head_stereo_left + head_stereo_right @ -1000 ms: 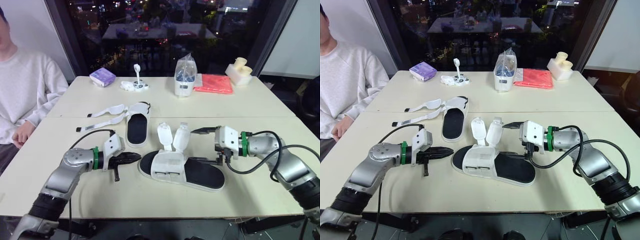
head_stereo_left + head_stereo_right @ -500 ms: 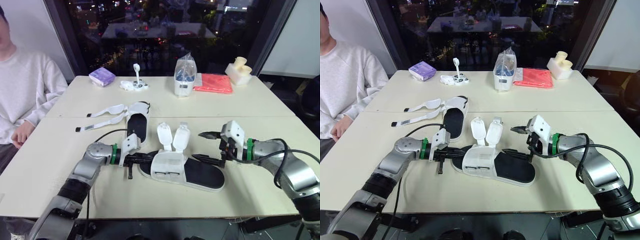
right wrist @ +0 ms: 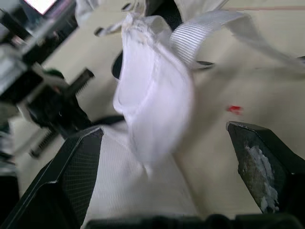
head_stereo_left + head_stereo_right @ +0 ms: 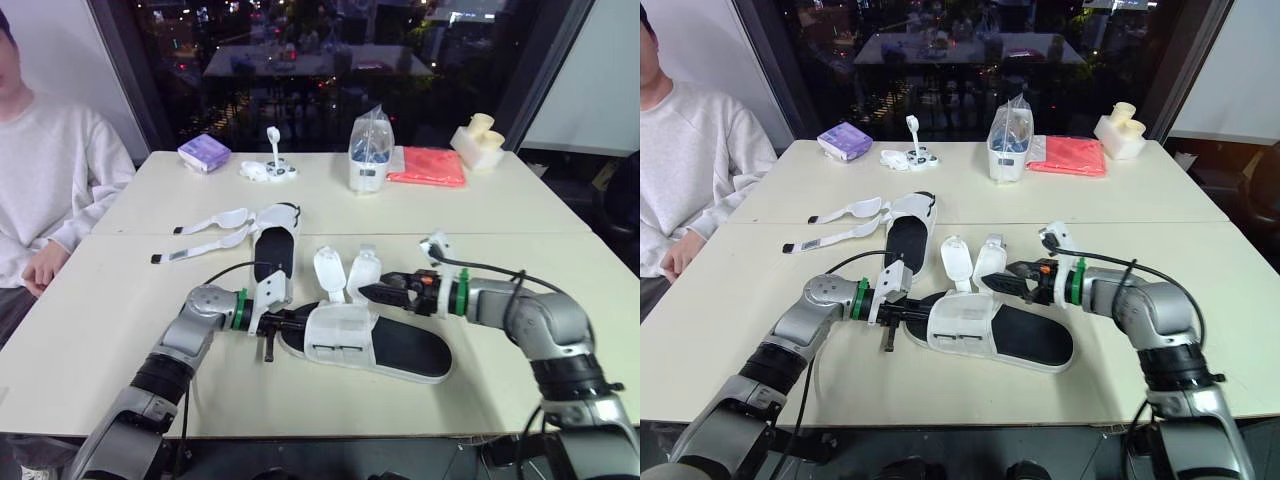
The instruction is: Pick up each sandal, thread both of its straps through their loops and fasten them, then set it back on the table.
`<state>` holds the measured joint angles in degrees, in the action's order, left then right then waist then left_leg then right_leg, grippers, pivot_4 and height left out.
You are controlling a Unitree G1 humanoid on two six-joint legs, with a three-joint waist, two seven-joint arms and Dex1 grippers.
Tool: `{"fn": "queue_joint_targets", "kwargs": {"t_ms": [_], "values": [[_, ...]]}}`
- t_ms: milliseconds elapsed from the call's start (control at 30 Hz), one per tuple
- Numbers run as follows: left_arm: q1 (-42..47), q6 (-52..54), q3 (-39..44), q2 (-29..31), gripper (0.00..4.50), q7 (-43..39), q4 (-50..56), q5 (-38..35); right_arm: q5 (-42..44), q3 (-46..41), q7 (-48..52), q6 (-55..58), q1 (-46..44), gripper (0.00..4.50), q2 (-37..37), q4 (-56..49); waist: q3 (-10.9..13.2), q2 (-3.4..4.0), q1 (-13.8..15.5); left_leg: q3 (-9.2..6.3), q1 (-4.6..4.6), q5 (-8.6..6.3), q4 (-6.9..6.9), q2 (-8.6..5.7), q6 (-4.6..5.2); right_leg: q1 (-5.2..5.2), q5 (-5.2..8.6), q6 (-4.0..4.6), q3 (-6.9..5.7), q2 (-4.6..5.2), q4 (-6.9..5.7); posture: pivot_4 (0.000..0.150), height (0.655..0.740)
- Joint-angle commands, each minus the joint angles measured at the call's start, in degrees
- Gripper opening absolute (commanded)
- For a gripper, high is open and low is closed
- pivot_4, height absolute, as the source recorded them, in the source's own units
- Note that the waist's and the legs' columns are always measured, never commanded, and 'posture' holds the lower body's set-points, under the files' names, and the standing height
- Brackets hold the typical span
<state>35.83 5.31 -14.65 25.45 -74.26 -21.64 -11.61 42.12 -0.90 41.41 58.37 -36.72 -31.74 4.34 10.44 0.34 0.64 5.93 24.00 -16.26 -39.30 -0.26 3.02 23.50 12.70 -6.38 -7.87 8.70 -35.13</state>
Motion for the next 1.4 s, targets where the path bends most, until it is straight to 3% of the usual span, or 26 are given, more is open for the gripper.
{"fn": "queue_joint_targets", "kwargs": {"t_ms": [33,267,600,700,867,933,1167,1333,1400], "values": [[1.0,-0.9,-0.2,-0.5,0.06,-0.4,0.3,0.6,1.6,-2.6,0.0,2.2,-5.0,4.50,2.5,4.4,0.0,0.00,0.0,0.00,0.02,0.00,0.00,-0.01,0.00,0.01,0.00,0.00,0.00,0.00,0.00,0.150,0.7400],[0.8,-0.8,0.3,-0.8,0.06,0.2,0.6,0.8,2.7,-7.8,-0.4,4.4,-14.7,4.50,7.6,17.9,0.0,0.01,0.0,-0.01,0.06,0.01,0.00,-0.02,0.01,0.00,0.00,-0.01,0.00,-0.06,-0.08,0.150,0.7400],[0.5,-0.7,0.6,-1.1,0.06,0.9,1.1,0.8,0.0,-11.7,-0.3,1.9,-24.9,4.50,8.7,31.5,0.0,0.01,-0.4,0.00,0.09,0.01,0.00,-0.02,0.01,0.01,0.00,-0.02,-0.01,-0.07,-0.10,0.150,0.7400],[0.5,-0.7,0.6,-1.3,0.00,1.0,1.1,0.8,-0.9,-11.6,0.7,1.2,-27.0,3.64,8.4,33.5,0.0,0.01,-0.5,0.00,0.09,0.01,0.01,-0.02,0.01,0.01,0.00,-0.02,-0.01,-0.08,-0.10,0.150,0.7400],[0.6,-0.7,0.6,-1.3,0.00,1.0,1.1,0.7,-1.4,-11.5,2.2,1.6,-28.2,1.06,7.8,32.5,0.0,0.01,-0.5,0.00,0.10,0.01,0.01,-0.02,0.01,0.02,0.00,-0.02,0.00,-0.07,-0.10,0.150,0.7400],[0.6,-0.6,0.6,-1.4,0.00,1.0,1.1,0.7,-0.7,-11.4,2.3,3.2,-27.7,0.04,7.4,29.1,0.0,0.02,-0.4,0.00,0.10,0.01,0.01,-0.02,0.01,0.02,0.00,-0.02,-0.01,-0.07,-0.10,0.150,0.7400],[0.6,-0.2,0.5,-1.7,0.00,1.1,1.4,0.7,5.8,-9.0,3.4,11.6,-16.4,0.04,3.7,-1.6,0.0,0.02,-0.2,-0.06,0.32,0.01,0.01,-0.02,0.01,0.16,0.00,-0.02,-0.04,-0.06,-0.05,0.150,0.7400],[0.8,0.2,0.5,-2.0,0.00,1.0,1.0,0.7,13.6,-6.2,3.6,13.5,1.3,0.04,0.5,-32.1,0.0,0.00,0.1,-0.12,0.36,0.01,0.01,-0.02,0.01,0.18,0.00,-0.03,-0.10,-0.07,-0.04,0.150,0.7400],[0.9,0.4,0.4,-2.0,0.00,0.6,0.8,0.6,13.7,-4.1,3.2,12.0,6.7,0.04,-0.3,-38.0,0.0,-0.01,0.0,-0.12,0.35,0.00,0.01,-0.02,0.01,0.17,0.00,-0.03,-0.10,-0.06,0.01,0.150,0.7400]]}}
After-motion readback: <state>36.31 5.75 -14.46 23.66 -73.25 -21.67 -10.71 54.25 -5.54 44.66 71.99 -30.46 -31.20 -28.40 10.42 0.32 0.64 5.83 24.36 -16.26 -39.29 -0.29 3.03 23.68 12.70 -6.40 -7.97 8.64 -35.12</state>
